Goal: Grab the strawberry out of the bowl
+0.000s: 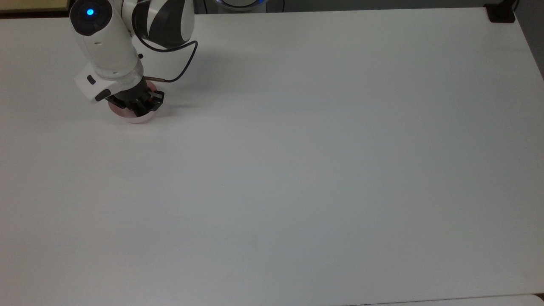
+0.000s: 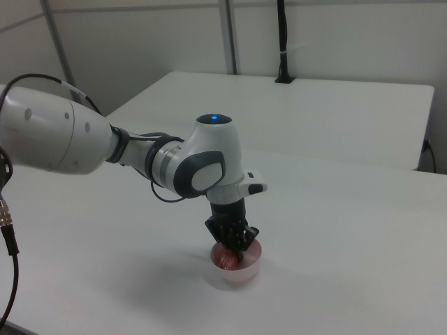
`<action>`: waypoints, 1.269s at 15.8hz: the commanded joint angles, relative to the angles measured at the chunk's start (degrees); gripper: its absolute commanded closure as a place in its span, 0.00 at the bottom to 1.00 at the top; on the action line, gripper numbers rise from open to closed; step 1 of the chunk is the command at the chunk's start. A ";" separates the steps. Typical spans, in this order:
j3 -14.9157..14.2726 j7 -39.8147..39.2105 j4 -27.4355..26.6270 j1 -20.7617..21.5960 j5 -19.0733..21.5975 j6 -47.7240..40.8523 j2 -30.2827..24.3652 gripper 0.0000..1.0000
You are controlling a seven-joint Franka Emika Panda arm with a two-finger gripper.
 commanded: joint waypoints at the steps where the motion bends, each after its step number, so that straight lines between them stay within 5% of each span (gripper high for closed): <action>1: -0.26 0.13 -1.03 0.22 -0.15 -3.83 -0.98 0.63; 2: -0.26 0.13 -1.03 0.14 -0.32 -4.45 -1.16 0.37; 3: -0.26 0.13 -1.03 0.14 -0.58 -4.98 -1.33 0.22; 6: -0.26 0.39 -1.03 -0.04 -0.76 -5.69 -2.04 0.00; 16: -0.26 -4.88 -1.21 0.13 -0.94 -10.44 -3.09 0.07; 20: -0.26 -4.88 -1.29 0.40 -0.94 -10.44 -3.09 0.41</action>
